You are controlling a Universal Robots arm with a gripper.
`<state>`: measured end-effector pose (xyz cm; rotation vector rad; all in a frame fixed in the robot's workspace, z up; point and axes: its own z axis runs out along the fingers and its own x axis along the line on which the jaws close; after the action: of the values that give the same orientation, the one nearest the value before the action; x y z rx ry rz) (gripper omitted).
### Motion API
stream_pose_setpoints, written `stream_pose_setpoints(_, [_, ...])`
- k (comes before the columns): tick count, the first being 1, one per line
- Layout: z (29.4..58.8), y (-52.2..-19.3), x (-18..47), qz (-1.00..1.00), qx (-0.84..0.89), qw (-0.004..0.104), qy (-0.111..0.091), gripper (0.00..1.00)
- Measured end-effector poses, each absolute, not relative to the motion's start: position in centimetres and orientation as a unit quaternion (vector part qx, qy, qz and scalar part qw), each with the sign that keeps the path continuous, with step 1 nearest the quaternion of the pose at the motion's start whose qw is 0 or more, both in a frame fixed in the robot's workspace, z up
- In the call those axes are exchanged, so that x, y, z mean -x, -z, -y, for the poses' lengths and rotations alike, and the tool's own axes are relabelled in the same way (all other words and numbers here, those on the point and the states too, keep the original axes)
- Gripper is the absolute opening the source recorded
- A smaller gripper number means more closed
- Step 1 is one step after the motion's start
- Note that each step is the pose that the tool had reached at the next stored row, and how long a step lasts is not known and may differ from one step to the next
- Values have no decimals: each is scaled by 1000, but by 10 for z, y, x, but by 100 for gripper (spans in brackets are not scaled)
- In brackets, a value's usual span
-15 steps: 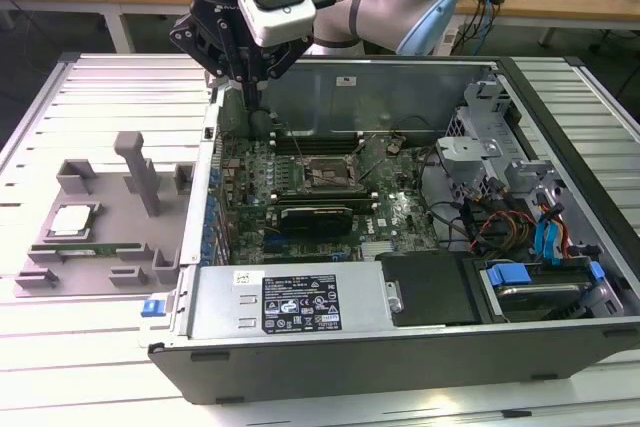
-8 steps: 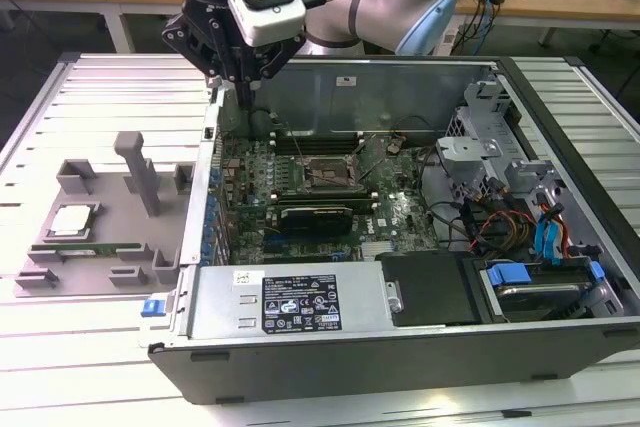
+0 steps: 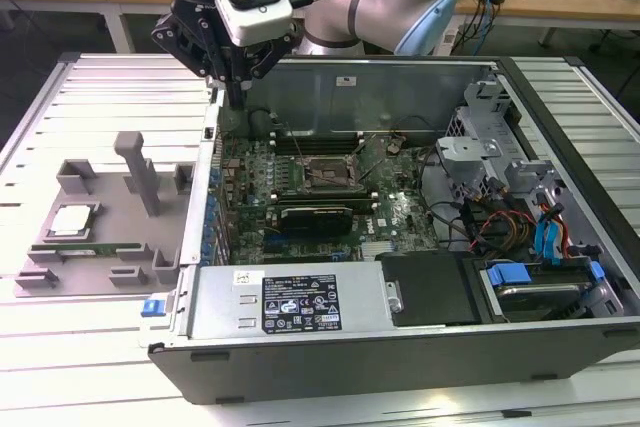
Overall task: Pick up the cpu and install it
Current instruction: 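Reach for the cpu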
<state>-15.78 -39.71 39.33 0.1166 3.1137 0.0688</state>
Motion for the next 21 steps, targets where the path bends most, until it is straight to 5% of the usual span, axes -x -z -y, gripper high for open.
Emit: stream_pose_setpoints(21, [396, -393, 187, -999, -37, 12, -22, 11])
